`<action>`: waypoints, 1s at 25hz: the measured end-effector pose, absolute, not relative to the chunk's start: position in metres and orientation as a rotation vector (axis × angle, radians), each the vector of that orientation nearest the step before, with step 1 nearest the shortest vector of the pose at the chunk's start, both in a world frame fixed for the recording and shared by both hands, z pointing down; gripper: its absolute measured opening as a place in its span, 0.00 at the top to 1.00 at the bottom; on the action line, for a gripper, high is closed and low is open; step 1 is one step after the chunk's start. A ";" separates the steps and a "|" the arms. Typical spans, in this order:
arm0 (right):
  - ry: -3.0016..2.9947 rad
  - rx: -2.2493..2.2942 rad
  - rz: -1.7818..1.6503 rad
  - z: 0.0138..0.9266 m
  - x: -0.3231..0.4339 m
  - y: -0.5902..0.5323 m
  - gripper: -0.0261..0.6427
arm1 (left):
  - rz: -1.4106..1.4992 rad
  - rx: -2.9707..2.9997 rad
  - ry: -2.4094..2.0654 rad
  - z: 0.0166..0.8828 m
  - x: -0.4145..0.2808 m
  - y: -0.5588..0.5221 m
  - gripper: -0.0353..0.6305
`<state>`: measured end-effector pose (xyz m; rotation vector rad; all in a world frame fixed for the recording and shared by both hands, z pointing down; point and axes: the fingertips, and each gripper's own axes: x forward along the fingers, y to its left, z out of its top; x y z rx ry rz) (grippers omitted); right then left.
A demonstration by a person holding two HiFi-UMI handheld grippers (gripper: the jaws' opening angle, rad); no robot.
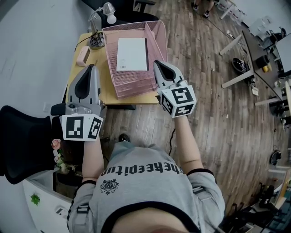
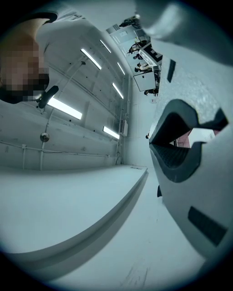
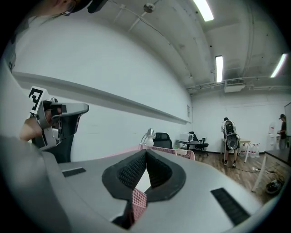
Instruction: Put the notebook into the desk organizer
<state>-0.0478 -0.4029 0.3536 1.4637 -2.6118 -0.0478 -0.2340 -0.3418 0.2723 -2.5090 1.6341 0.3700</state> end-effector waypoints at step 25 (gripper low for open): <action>-2.639 1.685 -0.283 0.287 0.040 -0.308 0.96 | 0.393 -2.482 1.608 0.250 -0.154 -0.283 0.95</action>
